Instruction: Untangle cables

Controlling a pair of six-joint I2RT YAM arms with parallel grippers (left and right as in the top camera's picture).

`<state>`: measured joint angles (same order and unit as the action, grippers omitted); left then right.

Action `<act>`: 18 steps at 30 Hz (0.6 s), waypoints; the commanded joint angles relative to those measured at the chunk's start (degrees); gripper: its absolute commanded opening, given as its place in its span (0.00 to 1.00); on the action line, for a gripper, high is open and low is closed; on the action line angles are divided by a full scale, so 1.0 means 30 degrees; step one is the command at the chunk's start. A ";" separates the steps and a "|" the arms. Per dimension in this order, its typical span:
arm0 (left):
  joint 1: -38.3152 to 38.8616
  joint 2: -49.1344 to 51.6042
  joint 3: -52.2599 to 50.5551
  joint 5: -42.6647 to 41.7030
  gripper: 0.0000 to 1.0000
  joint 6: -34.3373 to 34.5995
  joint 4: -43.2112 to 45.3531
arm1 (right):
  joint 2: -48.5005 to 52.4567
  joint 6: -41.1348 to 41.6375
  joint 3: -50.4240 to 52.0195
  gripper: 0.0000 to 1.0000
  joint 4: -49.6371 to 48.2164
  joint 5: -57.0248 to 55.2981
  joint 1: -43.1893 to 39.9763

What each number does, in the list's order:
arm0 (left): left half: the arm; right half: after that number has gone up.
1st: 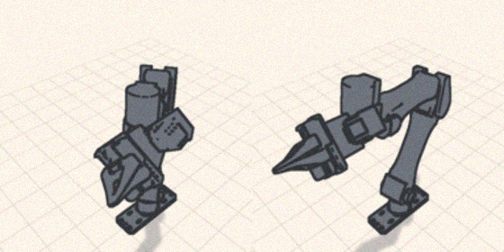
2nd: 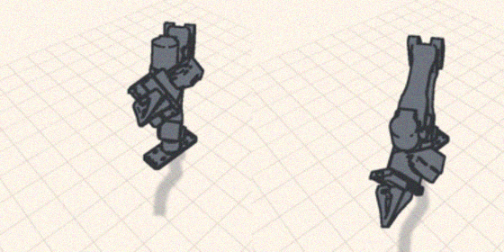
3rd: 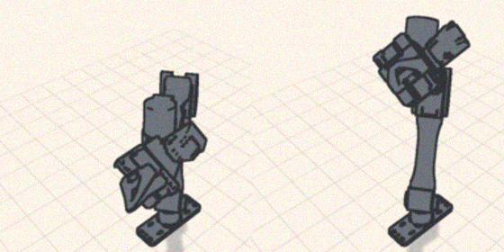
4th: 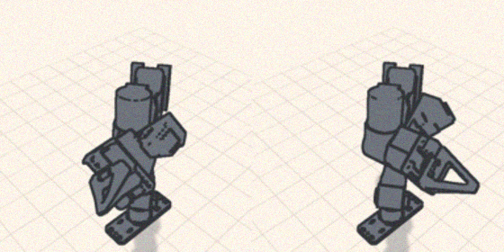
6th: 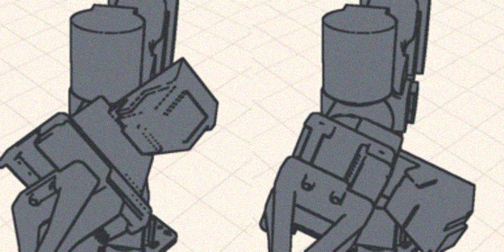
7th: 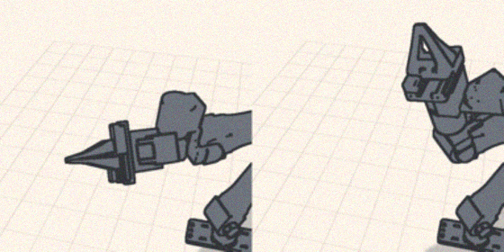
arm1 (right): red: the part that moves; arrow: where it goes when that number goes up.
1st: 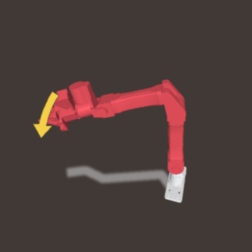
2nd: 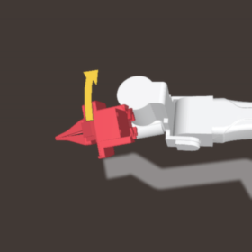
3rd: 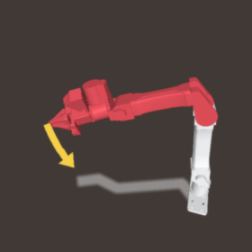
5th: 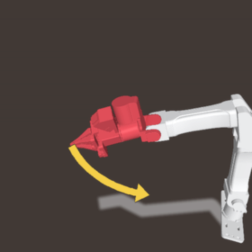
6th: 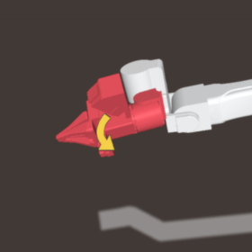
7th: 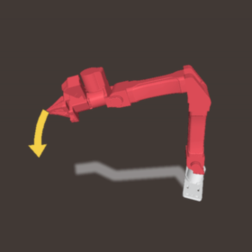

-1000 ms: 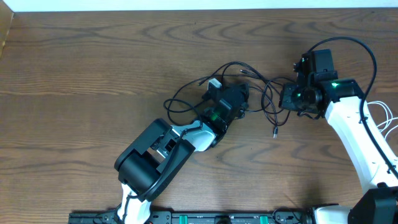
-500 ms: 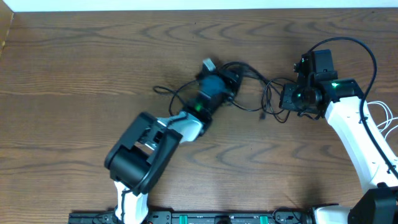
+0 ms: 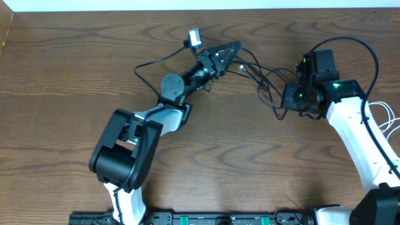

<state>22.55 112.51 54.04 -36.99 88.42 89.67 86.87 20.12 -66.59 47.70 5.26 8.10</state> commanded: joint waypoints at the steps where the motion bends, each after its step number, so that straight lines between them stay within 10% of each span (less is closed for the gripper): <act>1: -0.0503 -0.0364 0.0240 -0.2484 0.08 -0.0641 0.0430 | 0.0189 -0.0153 0.0525 0.01 -0.0270 -0.0350 0.0189; 18: 0.2441 -0.0364 0.0240 -1.6983 0.08 -0.7322 0.0430 | 0.0189 0.1115 0.2900 0.30 -0.3242 -0.0109 0.0197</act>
<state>27.99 112.51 54.04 -75.09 73.38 90.04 87.11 21.71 -58.46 38.26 5.15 8.10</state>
